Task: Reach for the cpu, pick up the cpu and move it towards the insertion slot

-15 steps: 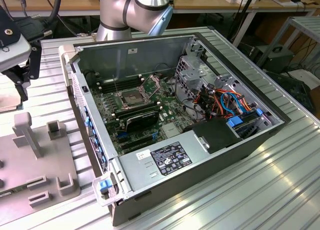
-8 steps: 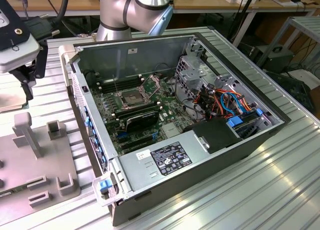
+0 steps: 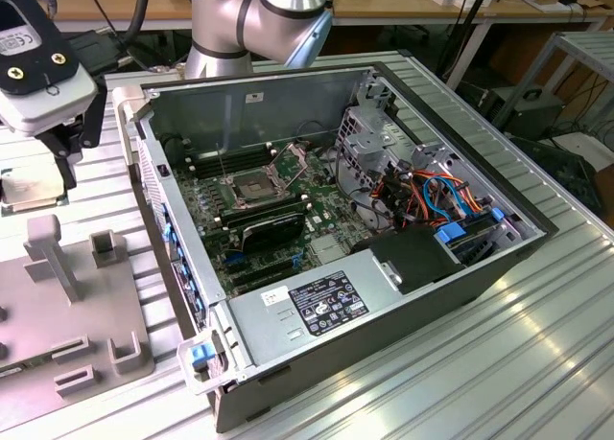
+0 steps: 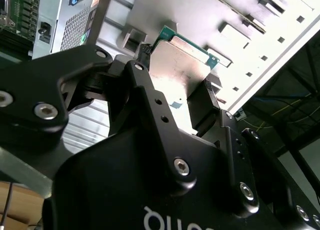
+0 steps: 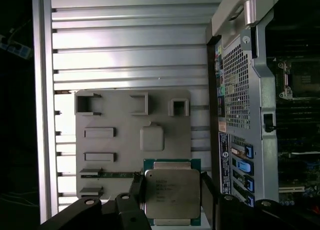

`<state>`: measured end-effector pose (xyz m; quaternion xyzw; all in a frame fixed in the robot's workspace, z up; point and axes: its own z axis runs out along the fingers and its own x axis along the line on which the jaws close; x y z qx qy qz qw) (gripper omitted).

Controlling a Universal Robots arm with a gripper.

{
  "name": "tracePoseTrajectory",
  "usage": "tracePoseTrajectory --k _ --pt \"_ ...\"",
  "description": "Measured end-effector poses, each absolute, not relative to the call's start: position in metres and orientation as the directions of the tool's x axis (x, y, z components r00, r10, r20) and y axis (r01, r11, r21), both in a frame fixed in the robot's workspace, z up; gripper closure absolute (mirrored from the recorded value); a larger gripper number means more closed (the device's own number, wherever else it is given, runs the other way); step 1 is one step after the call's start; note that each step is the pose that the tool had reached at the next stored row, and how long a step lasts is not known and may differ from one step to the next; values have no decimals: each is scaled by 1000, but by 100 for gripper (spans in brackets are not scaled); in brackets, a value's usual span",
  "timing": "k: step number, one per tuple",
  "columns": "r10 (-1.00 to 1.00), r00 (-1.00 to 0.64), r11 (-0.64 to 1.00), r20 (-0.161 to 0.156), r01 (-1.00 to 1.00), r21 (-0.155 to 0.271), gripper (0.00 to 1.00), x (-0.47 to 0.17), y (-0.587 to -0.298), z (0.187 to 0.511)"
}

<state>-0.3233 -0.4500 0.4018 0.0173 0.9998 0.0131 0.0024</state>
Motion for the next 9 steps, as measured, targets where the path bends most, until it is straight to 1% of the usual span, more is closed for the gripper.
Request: tracePoseTrajectory --k 9 --pt "35 -999 999 -4 35 26 45 -305 -450 402"
